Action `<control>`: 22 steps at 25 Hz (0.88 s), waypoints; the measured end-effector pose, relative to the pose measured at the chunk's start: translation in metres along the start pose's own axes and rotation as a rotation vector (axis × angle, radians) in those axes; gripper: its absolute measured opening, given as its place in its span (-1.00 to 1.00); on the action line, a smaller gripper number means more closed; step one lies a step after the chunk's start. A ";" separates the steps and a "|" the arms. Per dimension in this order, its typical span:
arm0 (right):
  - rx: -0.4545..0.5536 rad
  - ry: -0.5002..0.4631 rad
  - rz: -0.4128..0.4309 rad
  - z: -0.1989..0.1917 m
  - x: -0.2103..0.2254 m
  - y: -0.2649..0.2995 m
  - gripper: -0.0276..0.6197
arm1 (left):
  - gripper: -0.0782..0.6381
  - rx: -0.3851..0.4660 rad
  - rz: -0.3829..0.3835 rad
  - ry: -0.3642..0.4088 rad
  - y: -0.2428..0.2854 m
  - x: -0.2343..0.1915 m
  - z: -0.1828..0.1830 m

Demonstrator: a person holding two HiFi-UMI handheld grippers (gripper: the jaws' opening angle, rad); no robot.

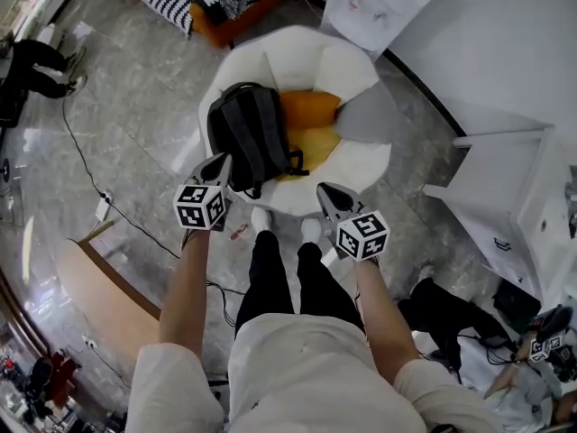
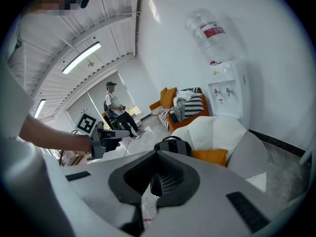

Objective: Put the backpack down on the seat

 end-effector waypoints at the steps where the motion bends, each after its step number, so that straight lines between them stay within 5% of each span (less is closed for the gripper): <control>1: 0.005 -0.004 0.000 0.005 0.000 -0.009 -0.84 | -0.73 0.011 0.001 -0.006 -0.006 0.008 0.006; 22: 0.118 -0.112 0.104 0.089 -0.012 -0.127 -0.84 | -0.73 0.190 -0.077 0.068 -0.100 0.176 0.091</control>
Point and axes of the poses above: the fingertips, and each gripper's own axes: y forward along the fingers, x to its right, z out of its top, the point moved 2 cm from there along -y, backward along the fingers, and after that the axes turned 15 degrees about x, right-handed, at the moved point
